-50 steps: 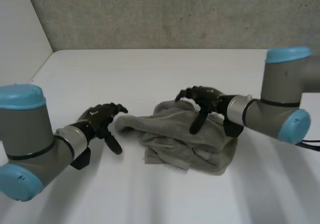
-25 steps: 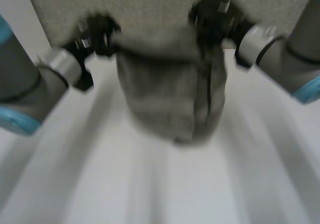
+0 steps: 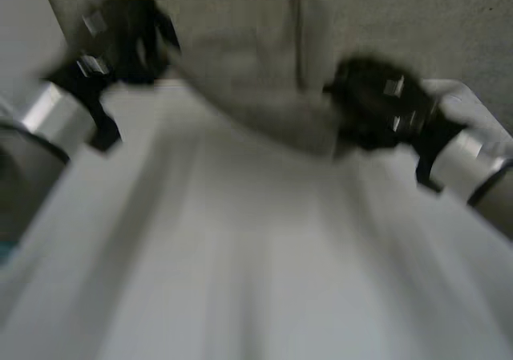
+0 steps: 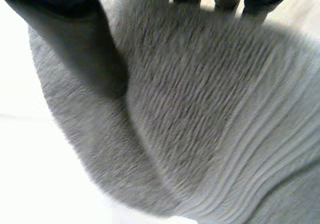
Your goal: Fold the towel.
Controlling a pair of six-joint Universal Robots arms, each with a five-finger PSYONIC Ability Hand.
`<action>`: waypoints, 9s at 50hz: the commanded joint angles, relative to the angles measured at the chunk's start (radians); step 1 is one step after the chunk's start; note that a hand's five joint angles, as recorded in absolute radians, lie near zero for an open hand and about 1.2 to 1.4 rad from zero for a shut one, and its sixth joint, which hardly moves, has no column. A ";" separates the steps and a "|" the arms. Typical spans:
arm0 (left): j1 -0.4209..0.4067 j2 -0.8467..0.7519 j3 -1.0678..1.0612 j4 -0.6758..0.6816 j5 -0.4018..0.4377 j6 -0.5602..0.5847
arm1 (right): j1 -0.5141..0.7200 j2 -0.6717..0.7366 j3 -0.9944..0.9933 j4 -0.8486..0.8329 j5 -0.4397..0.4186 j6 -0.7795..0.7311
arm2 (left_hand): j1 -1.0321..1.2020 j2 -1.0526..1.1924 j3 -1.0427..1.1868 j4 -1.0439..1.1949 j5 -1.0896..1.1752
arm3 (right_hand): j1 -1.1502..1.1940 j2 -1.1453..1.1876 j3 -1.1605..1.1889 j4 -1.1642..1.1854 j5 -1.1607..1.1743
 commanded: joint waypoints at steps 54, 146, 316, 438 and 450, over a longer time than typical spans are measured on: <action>-0.014 -0.327 -0.031 -0.113 0.011 0.209 | -0.121 0.207 0.206 0.213 0.145 -0.382 | 0.080 0.045 -0.058 -0.066 0.045 | 0.267 0.296 -0.053 -0.076 0.252; 0.030 -0.361 0.103 -0.095 -0.073 0.522 | -0.342 0.109 0.023 0.435 -0.019 -0.339 | 0.080 0.045 -0.058 -0.066 0.045 | 0.382 0.411 -0.053 -0.076 0.367; 0.249 0.129 -0.192 -0.075 0.025 0.673 | -0.306 -0.164 -0.190 0.443 0.007 -0.258 | 0.080 0.045 -0.058 -0.066 0.045 | 0.382 0.411 -0.053 -0.076 0.367; 0.194 -0.213 -0.174 0.050 -0.023 0.473 | -0.336 0.442 -0.002 0.017 0.122 -0.365 | -1.097 -1.131 -0.058 -0.066 -1.132 | 0.382 0.411 -0.053 -0.076 0.367; 0.208 -0.206 -0.175 0.048 -0.026 0.472 | -0.611 0.327 -0.113 0.048 0.092 -0.462 | -1.100 -1.134 -0.058 -0.066 -1.135 | 0.382 0.411 -0.053 -0.076 0.367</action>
